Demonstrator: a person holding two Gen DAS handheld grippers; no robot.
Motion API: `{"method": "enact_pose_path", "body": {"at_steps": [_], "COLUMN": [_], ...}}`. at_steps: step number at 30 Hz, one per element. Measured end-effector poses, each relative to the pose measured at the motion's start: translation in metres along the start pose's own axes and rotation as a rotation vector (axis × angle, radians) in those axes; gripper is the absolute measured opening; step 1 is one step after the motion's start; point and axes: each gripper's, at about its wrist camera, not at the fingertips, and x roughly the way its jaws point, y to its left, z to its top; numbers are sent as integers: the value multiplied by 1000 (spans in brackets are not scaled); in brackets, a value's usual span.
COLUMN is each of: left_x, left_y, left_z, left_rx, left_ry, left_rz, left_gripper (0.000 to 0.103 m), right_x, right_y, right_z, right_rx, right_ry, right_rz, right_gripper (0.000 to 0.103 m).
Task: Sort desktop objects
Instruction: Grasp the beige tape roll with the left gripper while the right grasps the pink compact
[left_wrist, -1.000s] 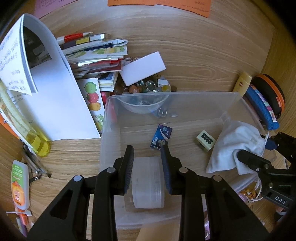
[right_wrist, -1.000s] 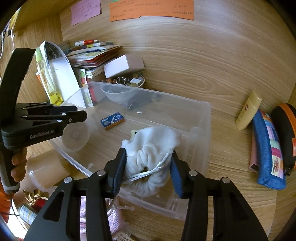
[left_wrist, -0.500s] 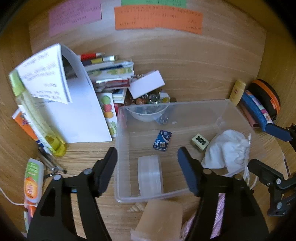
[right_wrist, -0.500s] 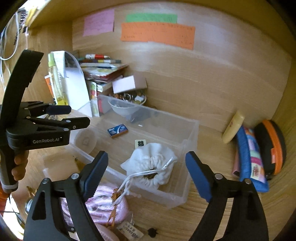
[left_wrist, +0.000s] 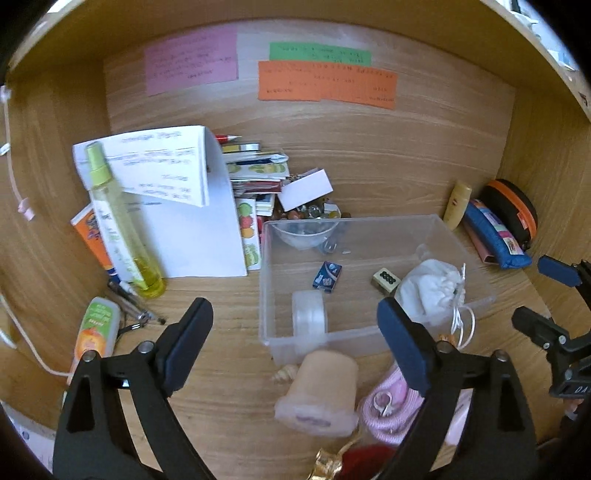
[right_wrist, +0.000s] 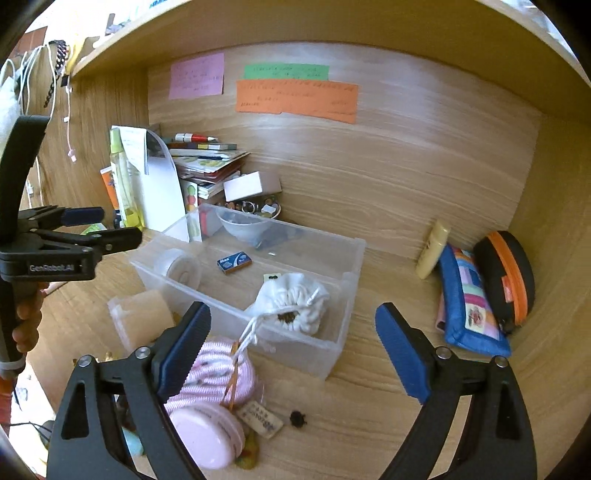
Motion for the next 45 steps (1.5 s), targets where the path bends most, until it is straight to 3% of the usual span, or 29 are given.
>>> {"method": "enact_pose_path", "body": {"at_steps": [6, 22, 33, 42, 45], "left_x": [-8, 17, 43, 57, 60], "left_y": [4, 8, 3, -4, -8], "left_z": [-20, -77, -88, -79, -77], "left_rx": [-9, -57, -73, -66, -65], "left_ry": [24, 186, 271, 298, 301], "left_rz": [3, -57, -121, -139, -145], "left_gripper": [91, 91, 93, 94, 94], "right_x": [-13, -6, 18, 33, 33], "right_y": [5, 48, 56, 54, 54], "right_z": [-17, -79, -96, -96, -97], "right_rx": [15, 0, 22, 67, 72], "right_ry": [-1, 89, 159, 204, 202], "right_rz": [15, 43, 78, 120, 128], "right_gripper": [96, 96, 94, 67, 63]}}
